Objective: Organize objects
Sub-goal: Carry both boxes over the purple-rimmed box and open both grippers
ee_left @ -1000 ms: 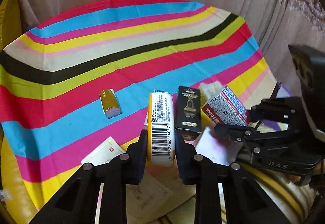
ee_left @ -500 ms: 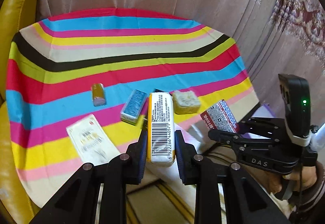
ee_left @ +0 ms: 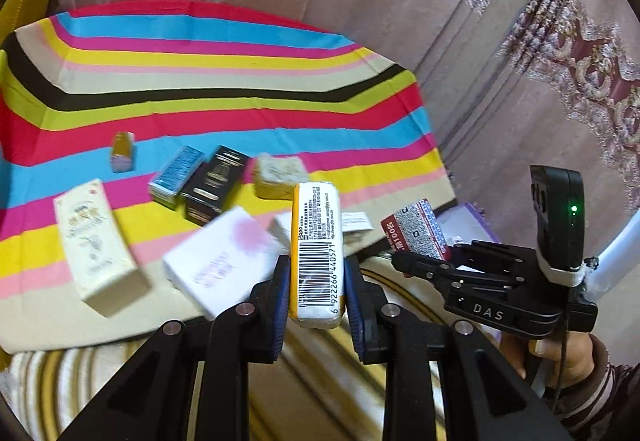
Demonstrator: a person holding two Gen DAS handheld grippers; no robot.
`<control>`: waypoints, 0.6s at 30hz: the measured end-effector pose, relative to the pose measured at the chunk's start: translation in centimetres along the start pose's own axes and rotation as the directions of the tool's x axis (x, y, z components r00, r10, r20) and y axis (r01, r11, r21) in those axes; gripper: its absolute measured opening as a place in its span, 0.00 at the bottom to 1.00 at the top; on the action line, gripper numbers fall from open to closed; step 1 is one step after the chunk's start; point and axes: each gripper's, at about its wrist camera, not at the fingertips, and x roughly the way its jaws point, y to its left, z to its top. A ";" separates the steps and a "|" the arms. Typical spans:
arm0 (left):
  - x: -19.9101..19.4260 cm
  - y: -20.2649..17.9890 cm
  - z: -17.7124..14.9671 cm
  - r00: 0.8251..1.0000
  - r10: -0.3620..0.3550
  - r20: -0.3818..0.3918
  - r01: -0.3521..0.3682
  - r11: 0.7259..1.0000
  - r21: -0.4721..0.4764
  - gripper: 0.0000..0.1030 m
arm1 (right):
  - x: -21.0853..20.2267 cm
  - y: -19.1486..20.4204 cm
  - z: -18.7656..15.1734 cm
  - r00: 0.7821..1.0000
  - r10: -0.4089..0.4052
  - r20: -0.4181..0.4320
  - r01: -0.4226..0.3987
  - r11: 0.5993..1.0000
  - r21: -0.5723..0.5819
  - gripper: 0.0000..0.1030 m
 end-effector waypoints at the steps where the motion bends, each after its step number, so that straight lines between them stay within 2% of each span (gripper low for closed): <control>1: 0.1 -0.5 -0.2 1.000 -0.008 -0.004 0.008 1.000 0.002 0.26 | -0.3 -0.3 -0.2 1.000 -0.004 0.001 0.004 1.000 0.006 0.31; 9: 1.9 -4.6 -0.7 0.996 -0.086 -0.039 0.086 0.996 0.016 0.26 | -2.6 -4.2 -2.3 0.999 -0.040 0.007 0.040 0.997 0.069 0.31; 18: 4.8 -9.5 -0.9 0.983 -0.154 -0.103 0.159 0.986 0.042 0.26 | -4.5 -10.0 -5.3 0.995 -0.102 -0.003 0.101 0.979 0.175 0.31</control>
